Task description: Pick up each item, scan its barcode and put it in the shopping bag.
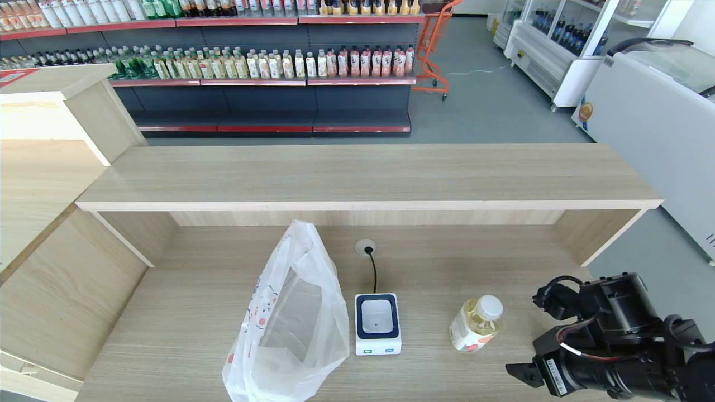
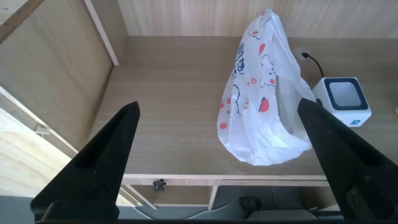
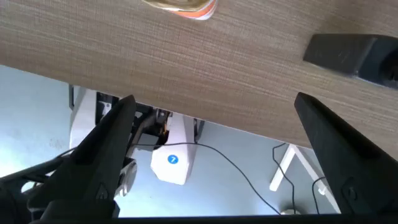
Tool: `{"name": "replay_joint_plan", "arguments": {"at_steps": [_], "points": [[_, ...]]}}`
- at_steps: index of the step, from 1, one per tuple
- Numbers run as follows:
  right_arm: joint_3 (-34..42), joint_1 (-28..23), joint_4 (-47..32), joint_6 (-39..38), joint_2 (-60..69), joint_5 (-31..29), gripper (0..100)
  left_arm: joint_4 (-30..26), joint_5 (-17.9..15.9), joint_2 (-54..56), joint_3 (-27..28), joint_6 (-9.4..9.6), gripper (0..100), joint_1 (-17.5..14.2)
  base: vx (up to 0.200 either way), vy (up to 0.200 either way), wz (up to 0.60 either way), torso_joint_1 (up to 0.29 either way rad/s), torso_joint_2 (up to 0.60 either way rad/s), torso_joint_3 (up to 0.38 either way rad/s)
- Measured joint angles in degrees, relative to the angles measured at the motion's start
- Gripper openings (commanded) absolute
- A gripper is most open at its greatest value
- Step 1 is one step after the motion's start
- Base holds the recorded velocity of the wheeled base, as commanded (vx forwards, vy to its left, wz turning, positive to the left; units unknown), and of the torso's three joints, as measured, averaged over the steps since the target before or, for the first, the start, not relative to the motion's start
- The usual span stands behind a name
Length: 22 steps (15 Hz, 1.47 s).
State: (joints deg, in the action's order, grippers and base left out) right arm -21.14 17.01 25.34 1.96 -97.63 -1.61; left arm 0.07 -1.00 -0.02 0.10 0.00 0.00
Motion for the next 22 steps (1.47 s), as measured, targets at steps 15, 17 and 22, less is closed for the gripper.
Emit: {"name": "replay_joint_plan", "arguments": {"at_steps": [15,17,22], "points": [[-3.0,7.2,50.1,0.6,-32.0,-6.7,100,0.0,0.0,0.0,0.0,0.00,100,0.0,0.000,0.000,0.00,0.000,0.00,0.000],[-3.9,7.9,52.5,0.7,-34.5,-7.9,100,0.0,0.0,0.0,0.0,0.00,100,0.0,0.000,0.000,0.00,0.000,0.00,0.000],[-5.7,9.2,55.5,0.7,-37.2,-8.6,100,0.0,0.0,0.0,0.0,0.00,100,0.0,0.000,0.000,0.00,0.000,0.00,0.000]]}}
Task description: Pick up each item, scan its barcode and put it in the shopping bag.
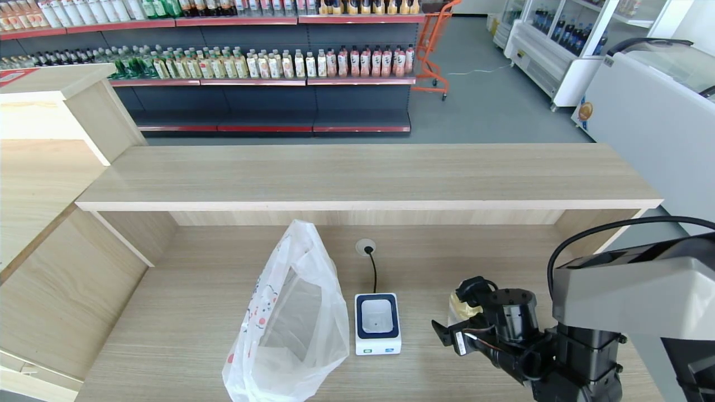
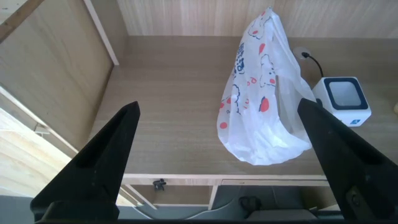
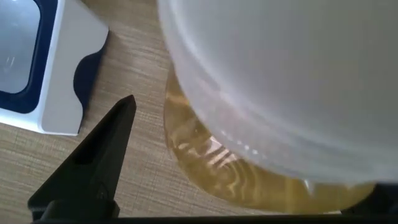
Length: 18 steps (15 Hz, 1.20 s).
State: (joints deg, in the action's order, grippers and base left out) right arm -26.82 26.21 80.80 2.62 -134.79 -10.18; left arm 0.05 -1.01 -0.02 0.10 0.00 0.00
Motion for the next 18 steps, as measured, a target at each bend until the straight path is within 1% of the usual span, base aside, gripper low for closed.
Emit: {"name": "replay_joint_plan", "arguments": {"at_steps": [1,2,4,8,13,18], "points": [[-0.2,0.4,1.1,0.0,-0.1,-0.1,100,0.0,0.0,0.0,0.0,0.00,100,0.0,0.000,0.000,0.00,0.000,0.00,0.000],[-0.2,0.7,2.4,0.0,-0.2,-0.1,0,0.0,0.0,0.0,0.0,0.00,100,0.0,0.000,0.000,0.00,0.000,0.00,0.000],[-0.2,1.3,4.0,0.1,-0.3,-0.3,0,0.0,0.0,0.0,0.0,0.00,100,0.0,0.000,0.000,0.00,0.000,0.00,0.000],[1.3,1.3,4.0,0.9,0.0,-0.3,0,0.0,0.0,0.0,0.0,0.00,100,0.0,0.000,0.000,0.00,0.000,0.00,0.000],[2.7,1.6,5.5,1.9,-0.8,-2.2,0,0.0,0.0,0.0,0.0,0.00,100,0.0,0.000,0.000,0.00,0.000,0.00,0.000],[3.1,1.2,7.1,0.5,-1.0,-1.8,0,0.0,0.0,0.0,0.0,0.00,100,0.0,0.000,0.000,0.00,0.000,0.00,0.000]]}}
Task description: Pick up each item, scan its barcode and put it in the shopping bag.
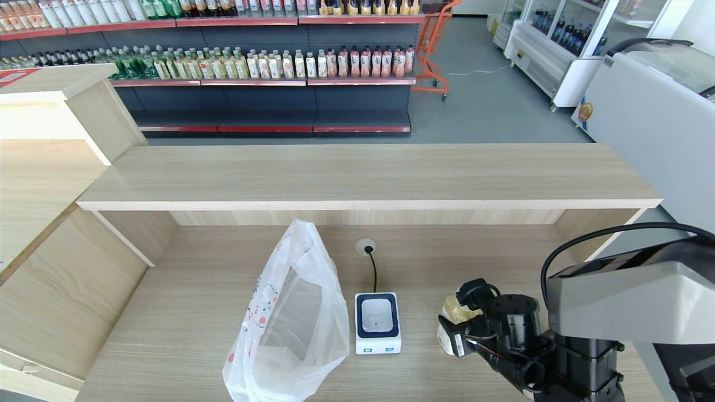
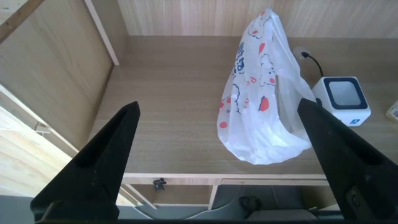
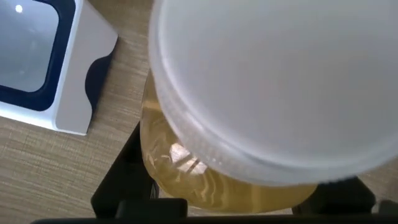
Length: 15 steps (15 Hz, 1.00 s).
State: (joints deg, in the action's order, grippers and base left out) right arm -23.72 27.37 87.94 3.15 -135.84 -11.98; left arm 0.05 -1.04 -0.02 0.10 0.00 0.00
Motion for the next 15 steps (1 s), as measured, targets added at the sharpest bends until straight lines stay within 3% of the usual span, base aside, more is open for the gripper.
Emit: {"name": "replay_joint_plan", "arguments": {"at_steps": [2,4,8,9,12,15], "points": [[-0.5,-1.1,-0.9,-2.6,2.2,2.7,0,0.0,0.0,0.0,0.0,0.00,100,0.0,0.000,0.000,0.00,0.000,0.00,0.000],[-1.3,-3.0,-5.0,-6.0,7.9,11.6,0,0.0,0.0,0.0,0.0,0.00,100,0.0,0.000,0.000,0.00,0.000,0.00,0.000],[-2.6,-9.5,-18.0,-13.7,26.0,47.0,0,0.0,0.0,0.0,0.0,0.00,100,0.0,0.000,0.000,0.00,0.000,0.00,0.000],[-2.8,-10.4,-20.0,-15.1,29.1,51.7,0,0.0,0.0,0.0,0.0,0.00,100,0.0,0.000,0.000,0.00,0.000,0.00,0.000],[-2.8,-9.2,-21.1,-19.5,36.0,56.7,0,0.0,0.0,0.0,0.0,0.00,100,0.0,0.000,0.000,0.00,0.000,0.00,0.000],[-0.8,-6.4,-21.2,-20.3,39.3,57.4,0,0.0,0.0,0.0,0.0,0.00,100,0.0,0.000,0.000,0.00,0.000,0.00,0.000]]}}
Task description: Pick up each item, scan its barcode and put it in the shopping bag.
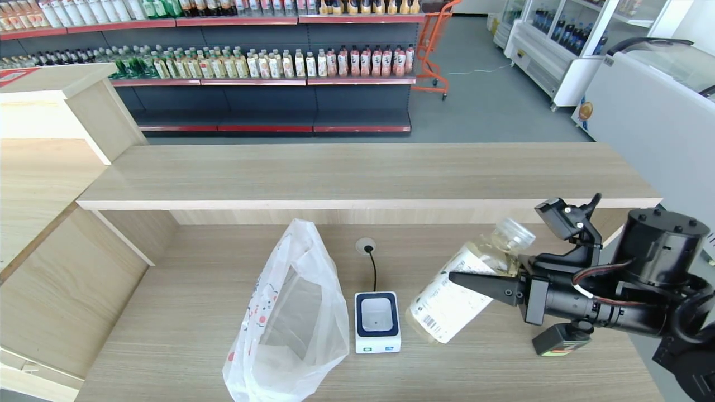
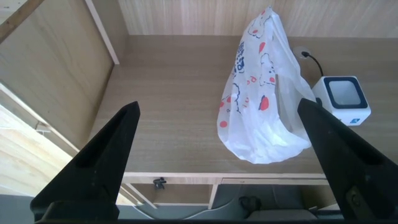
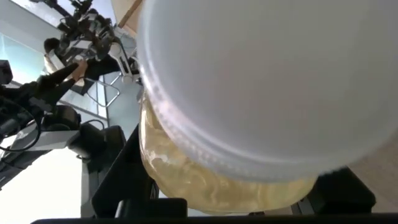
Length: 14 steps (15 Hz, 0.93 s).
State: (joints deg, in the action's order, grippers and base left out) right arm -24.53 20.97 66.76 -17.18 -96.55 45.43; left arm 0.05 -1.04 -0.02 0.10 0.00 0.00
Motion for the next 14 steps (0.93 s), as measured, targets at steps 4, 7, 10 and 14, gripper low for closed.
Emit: {"name": "replay_joint_plan", "arguments": {"at_steps": [4,7,10,14], "points": [[2.6,5.3,-1.4,-1.2,3.2,0.0,0,0.0,0.0,0.0,0.0,0.00,100,0.0,0.000,0.000,0.00,0.000,0.00,0.000],[2.7,8.4,-1.4,0.8,4.5,0.1,0,0.0,0.0,0.0,0.0,0.00,100,0.0,0.000,0.000,0.00,0.000,0.00,0.000],[3.3,9.4,-2.1,2.6,4.9,0.0,0,0.0,0.0,0.0,0.0,0.00,100,0.0,0.000,0.000,0.00,0.000,0.00,0.000],[3.8,11.2,-3.5,4.2,4.5,-0.3,0,0.0,0.0,0.0,0.0,0.00,100,0.0,0.000,0.000,0.00,0.000,0.00,0.000]]}}
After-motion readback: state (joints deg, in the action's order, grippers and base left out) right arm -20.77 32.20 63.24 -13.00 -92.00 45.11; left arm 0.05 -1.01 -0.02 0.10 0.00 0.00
